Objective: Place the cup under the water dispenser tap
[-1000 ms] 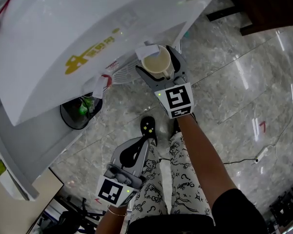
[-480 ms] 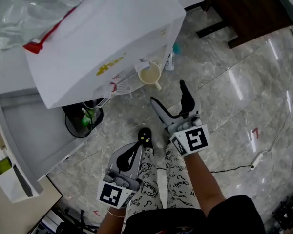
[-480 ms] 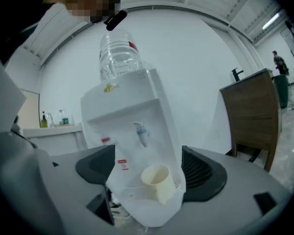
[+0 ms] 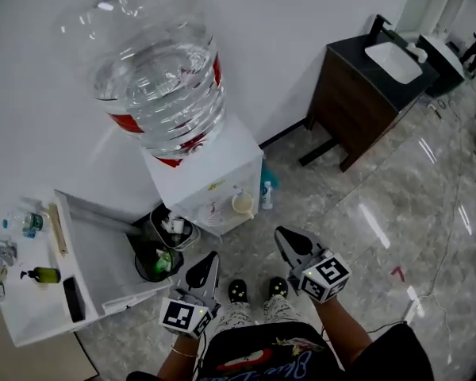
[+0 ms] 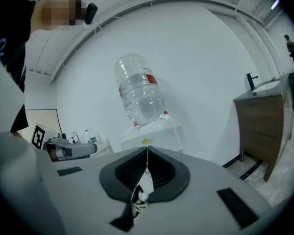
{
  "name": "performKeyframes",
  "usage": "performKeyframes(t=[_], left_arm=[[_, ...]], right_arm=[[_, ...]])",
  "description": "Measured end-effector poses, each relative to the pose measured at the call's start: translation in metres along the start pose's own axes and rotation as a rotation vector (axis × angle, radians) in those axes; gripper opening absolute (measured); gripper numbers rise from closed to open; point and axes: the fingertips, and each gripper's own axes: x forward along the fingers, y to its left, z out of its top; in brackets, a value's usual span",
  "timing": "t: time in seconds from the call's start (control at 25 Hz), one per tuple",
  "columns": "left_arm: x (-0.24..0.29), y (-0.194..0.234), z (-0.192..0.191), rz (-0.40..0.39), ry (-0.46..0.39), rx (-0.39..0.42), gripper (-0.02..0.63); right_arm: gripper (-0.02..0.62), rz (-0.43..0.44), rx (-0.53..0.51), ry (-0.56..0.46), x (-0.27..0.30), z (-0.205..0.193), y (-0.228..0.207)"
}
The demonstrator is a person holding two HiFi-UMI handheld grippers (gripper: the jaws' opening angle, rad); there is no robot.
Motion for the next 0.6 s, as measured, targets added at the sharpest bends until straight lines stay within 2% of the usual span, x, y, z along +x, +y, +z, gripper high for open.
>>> performKeyframes(t=[0.2, 0.32, 0.6], left_arm=[[-0.017, -0.019, 0.033, 0.005, -0.011, 0.026, -0.003], [-0.018, -0.027, 0.039, -0.007, -0.001, 0.059, -0.003], [-0.031, -0.021, 0.043, 0.031, -0.016, 0.062, -0.003]], right_arm=[[0.014, 0.111, -0.121, -0.023, -0.008, 0.058, 0.062], [0.013, 0.154, -0.106, -0.023, -0.013, 0.066, 0.079], [0.013, 0.097, -0.025, 0.028, -0.037, 0.047, 0.073]])
